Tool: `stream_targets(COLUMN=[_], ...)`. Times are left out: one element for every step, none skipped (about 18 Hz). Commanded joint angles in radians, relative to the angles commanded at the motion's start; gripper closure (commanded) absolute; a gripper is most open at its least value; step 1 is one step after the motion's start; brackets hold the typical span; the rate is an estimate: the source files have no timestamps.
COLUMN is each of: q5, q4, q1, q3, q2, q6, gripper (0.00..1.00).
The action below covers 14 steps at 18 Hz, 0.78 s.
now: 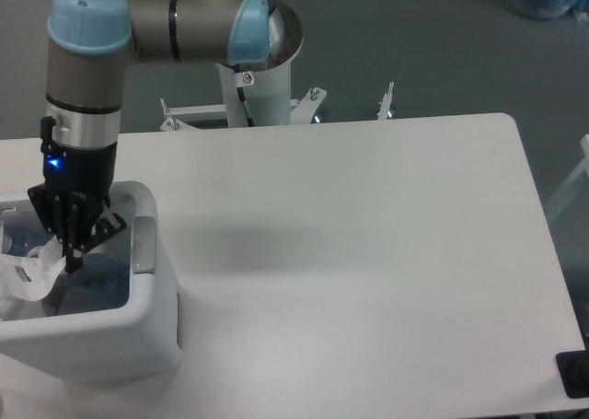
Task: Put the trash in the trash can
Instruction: 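Lower the tissue into the bin and open the gripper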
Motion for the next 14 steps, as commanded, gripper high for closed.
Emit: stream_targets(q5=[0.0,0.002,0.005,0.014,0.021,0.021,0.021,0.021,0.02,0.02,0.02,0.02,0.02,0.02], q4=[-0.002,-0.002,-0.003,-0.003,-0.003,-0.003,-0.002,-0.002,0.0,0.0,0.002,0.002,0.002,0.002], q1=[0.0,0.0,0.0,-0.002,-0.002,-0.005,-0.008,-0.008,-0.008,-0.008,-0.008,-0.008,-0.008,-0.008], q3=[-0.006,-0.012,-0.018,-0.02,-0.02,-0.02,-0.02,-0.018,-0.018,-0.012,-0.008,-0.006,-0.006,-0.005], q2=[0.0,0.0,0.002,0.003,0.003,0.003,0.003,0.002,0.002,0.002,0.002,0.003,0.006,0.008], q6=[0.0,0.0,0.0,0.0,0.0,-0.002,-0.002,-0.002,-0.003,-0.008,-0.011,-0.011,-0.009,-0.011], gripper=[1.0,1.0,1.0,1.0,1.0,1.0,1.0,1.0,0.98,0.96,0.93,0.79,0.61,0.5])
